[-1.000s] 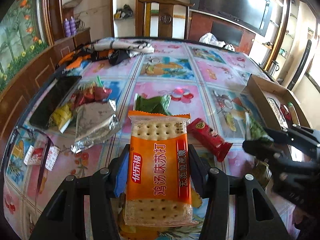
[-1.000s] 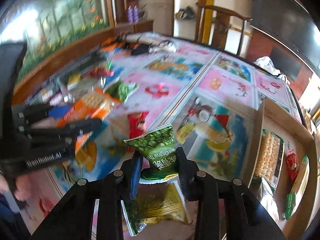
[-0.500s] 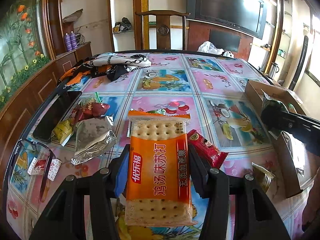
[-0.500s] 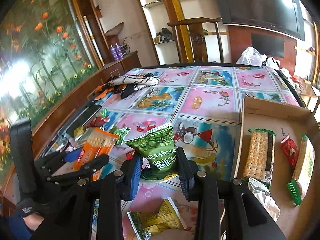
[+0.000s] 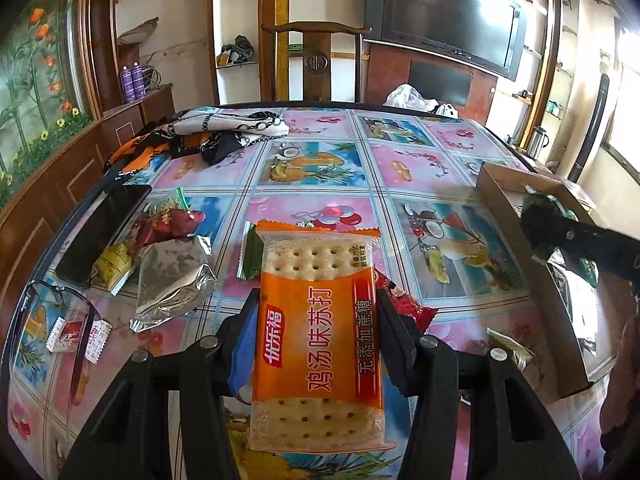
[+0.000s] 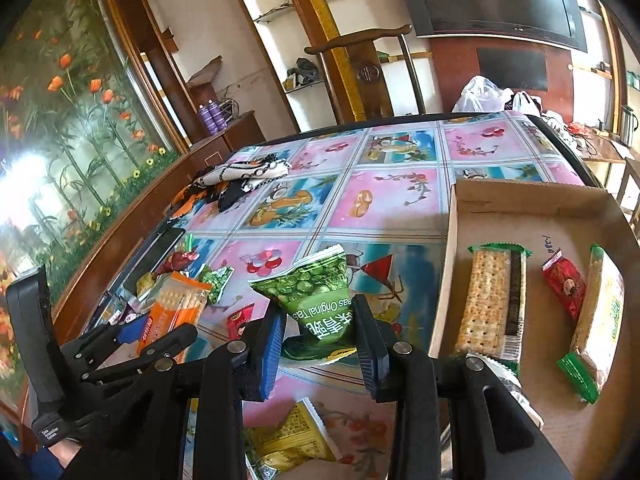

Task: Organize snacks
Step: 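Carry the orange cracker pack and green pea bag over the cardboard tray with both grippers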

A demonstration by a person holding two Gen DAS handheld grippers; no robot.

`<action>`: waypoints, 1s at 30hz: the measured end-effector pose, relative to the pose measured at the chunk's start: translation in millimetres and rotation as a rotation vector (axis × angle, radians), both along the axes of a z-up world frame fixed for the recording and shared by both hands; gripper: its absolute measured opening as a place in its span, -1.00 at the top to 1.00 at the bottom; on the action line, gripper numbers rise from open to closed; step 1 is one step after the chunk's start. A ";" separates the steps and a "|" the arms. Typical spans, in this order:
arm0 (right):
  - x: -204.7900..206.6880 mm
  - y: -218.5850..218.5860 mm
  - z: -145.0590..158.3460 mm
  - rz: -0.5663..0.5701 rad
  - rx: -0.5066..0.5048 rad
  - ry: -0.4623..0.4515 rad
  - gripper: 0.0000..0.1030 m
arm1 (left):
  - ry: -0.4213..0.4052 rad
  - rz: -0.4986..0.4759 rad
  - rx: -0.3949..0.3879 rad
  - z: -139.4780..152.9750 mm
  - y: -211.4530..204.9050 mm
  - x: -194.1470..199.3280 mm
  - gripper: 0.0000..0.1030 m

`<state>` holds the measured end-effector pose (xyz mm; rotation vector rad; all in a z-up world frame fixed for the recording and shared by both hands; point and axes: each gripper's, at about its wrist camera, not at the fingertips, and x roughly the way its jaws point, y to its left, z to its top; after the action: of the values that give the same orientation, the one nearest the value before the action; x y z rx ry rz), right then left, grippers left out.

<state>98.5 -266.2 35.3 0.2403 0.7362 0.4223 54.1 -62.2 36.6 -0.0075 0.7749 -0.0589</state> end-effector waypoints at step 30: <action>14.3 -155.1 -4.0 -0.357 0.233 0.070 0.31 | 0.010 -0.055 -0.049 1.5 -9.4 -3.1 -0.02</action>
<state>112.8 -421.3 31.3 0.5982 0.6952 0.1593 51.0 -71.6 38.1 -0.0331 0.7832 -0.1304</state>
